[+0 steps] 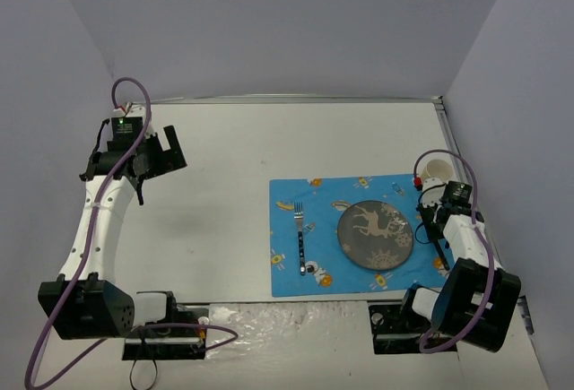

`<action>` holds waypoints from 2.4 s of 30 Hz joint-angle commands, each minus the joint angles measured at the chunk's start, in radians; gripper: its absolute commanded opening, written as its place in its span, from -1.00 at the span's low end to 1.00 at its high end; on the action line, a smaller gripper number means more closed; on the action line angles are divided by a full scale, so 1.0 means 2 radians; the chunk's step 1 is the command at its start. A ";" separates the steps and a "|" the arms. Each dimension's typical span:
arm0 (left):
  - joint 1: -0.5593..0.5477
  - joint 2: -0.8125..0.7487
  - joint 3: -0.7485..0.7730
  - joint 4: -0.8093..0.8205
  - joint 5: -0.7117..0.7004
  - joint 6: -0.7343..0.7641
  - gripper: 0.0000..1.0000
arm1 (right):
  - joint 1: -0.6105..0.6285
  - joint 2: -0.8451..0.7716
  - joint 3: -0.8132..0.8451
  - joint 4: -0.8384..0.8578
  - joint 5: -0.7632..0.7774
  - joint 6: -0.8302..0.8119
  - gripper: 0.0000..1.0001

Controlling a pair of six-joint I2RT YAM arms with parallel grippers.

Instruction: Set the dinner table for one person

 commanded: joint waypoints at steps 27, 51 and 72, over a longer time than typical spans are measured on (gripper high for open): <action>0.008 0.000 0.003 0.022 0.009 -0.006 0.94 | 0.002 0.009 0.018 0.006 -0.014 -0.011 -0.29; 0.013 -0.019 -0.004 0.043 0.027 -0.004 0.94 | 0.115 -0.220 0.314 -0.003 0.093 0.186 0.91; 0.006 -0.288 0.015 -0.062 0.010 0.026 0.94 | 0.249 -0.533 0.270 -0.022 0.211 0.308 1.00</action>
